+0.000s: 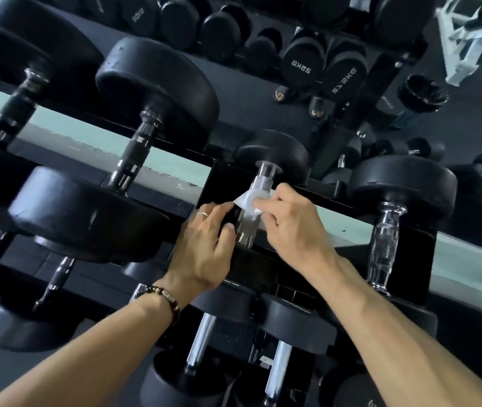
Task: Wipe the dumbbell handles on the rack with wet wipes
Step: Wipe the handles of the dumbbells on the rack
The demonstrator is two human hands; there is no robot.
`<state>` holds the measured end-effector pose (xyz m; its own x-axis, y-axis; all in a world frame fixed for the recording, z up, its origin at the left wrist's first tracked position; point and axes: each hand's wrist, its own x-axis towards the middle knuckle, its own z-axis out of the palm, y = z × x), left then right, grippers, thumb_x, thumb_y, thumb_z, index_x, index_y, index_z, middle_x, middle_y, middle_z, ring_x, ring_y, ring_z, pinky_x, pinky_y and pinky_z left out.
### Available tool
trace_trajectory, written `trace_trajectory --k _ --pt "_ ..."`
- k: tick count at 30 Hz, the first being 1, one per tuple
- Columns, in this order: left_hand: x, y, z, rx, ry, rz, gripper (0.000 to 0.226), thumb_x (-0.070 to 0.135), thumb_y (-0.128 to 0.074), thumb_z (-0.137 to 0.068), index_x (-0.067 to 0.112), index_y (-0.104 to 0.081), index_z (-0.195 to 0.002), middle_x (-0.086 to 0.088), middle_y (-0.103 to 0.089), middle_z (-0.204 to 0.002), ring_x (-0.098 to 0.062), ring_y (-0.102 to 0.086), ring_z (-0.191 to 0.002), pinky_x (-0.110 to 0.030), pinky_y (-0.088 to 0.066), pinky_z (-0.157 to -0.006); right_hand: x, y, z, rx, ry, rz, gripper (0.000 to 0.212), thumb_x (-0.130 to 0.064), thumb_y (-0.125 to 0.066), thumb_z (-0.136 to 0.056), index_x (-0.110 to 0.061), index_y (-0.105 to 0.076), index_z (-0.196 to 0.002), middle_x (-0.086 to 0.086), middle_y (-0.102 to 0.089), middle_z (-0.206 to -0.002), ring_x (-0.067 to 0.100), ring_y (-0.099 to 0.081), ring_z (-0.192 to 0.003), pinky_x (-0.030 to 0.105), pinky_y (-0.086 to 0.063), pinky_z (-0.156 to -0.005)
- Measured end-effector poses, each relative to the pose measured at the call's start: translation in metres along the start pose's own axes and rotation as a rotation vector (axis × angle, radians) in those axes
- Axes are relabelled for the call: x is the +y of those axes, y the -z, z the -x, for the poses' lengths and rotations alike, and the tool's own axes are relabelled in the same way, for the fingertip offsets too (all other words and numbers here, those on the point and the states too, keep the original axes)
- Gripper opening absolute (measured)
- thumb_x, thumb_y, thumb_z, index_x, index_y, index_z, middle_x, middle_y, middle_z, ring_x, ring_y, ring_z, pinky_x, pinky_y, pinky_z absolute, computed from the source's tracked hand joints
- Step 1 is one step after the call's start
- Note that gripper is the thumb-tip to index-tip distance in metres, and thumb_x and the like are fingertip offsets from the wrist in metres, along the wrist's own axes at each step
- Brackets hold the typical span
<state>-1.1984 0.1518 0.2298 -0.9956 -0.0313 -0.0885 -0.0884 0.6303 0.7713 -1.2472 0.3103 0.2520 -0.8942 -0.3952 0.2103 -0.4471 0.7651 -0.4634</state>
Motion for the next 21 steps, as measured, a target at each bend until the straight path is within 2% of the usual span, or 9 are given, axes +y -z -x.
trace_trajectory --k 3,5,9,11,15,16,18,21 --pt "0.002 -0.003 0.005 0.058 0.069 -0.016 0.066 0.042 -0.023 -0.089 0.014 -0.047 -0.143 -0.008 -0.051 -0.138 -0.022 -0.042 -0.129 -0.043 -0.035 -0.11 0.018 0.003 -0.027 0.103 -0.027 0.053 0.03 0.011 -0.059 -0.088 -0.011 -0.077 -0.1 0.01 -0.052 -0.081 0.031 -0.056 -0.062 0.04 -0.054 -0.059" --pt "0.005 -0.007 0.008 0.1 0.134 0.011 0.063 0.04 -0.025 -0.089 0.015 -0.046 -0.144 -0.006 -0.049 -0.139 -0.02 -0.042 -0.128 -0.037 -0.036 -0.107 0.018 -0.004 -0.026 0.143 -0.077 0.102 0.029 0.013 -0.058 -0.087 -0.005 -0.074 -0.101 0.01 -0.051 -0.081 0.029 -0.055 -0.058 0.042 -0.055 -0.054" --pt "0.015 -0.019 0.007 0.18 0.327 0.158 0.047 0.028 -0.04 -0.099 0.016 -0.046 -0.144 -0.006 -0.044 -0.144 -0.018 -0.043 -0.129 -0.027 -0.034 -0.1 0.011 -0.006 0.007 -0.073 0.137 0.124 0.025 0.012 -0.061 -0.087 -0.008 -0.068 -0.101 0.006 -0.045 -0.081 0.026 -0.049 -0.05 0.037 -0.05 -0.042" --pt "0.017 -0.023 0.006 0.236 0.378 0.228 0.045 0.028 -0.046 -0.098 0.018 -0.048 -0.142 -0.004 -0.044 -0.145 -0.015 -0.043 -0.127 -0.026 -0.033 -0.099 0.018 0.001 0.0 -0.102 0.187 0.143 0.029 0.007 -0.062 -0.088 -0.013 -0.071 -0.107 0.006 -0.046 -0.08 0.028 -0.05 -0.05 0.037 -0.05 -0.043" --pt "0.013 -0.024 0.008 0.296 0.331 0.274 0.044 0.021 -0.046 -0.098 0.021 -0.047 -0.142 0.004 -0.045 -0.141 -0.004 -0.042 -0.114 -0.025 -0.034 -0.094 0.028 -0.001 -0.032 0.124 -0.002 0.21 0.027 0.005 -0.059 -0.089 -0.009 -0.073 -0.108 0.007 -0.049 -0.072 0.031 -0.049 -0.046 0.04 -0.052 -0.042" --pt "0.014 -0.024 0.008 0.303 0.324 0.278 0.044 0.019 -0.045 -0.098 0.02 -0.047 -0.142 0.005 -0.045 -0.139 -0.005 -0.043 -0.114 -0.026 -0.036 -0.095 0.025 -0.002 -0.032 0.134 -0.009 0.211 0.026 0.005 -0.06 -0.089 -0.008 -0.073 -0.108 0.006 -0.048 -0.072 0.03 -0.049 -0.044 0.039 -0.051 -0.041" --pt "0.016 -0.025 0.008 0.313 0.31 0.272 0.043 0.016 -0.045 -0.098 0.019 -0.048 -0.141 0.003 -0.047 -0.138 -0.006 -0.044 -0.117 -0.028 -0.038 -0.098 0.019 -0.005 -0.019 0.03 0.114 0.209 0.026 0.006 -0.062 -0.086 -0.009 -0.072 -0.104 0.005 -0.045 -0.073 0.03 -0.048 -0.043 0.038 -0.049 -0.039" --pt "0.017 -0.024 0.007 0.314 0.307 0.258 0.044 0.015 -0.045 -0.097 0.016 -0.048 -0.141 0.0 -0.047 -0.138 -0.003 -0.04 -0.115 -0.024 -0.034 -0.095 0.013 0.008 -0.003 -0.188 0.339 0.199 0.023 -0.001 -0.064 -0.086 -0.013 -0.072 -0.103 0.007 -0.054 -0.076 0.033 -0.052 -0.046 0.038 -0.049 -0.038"
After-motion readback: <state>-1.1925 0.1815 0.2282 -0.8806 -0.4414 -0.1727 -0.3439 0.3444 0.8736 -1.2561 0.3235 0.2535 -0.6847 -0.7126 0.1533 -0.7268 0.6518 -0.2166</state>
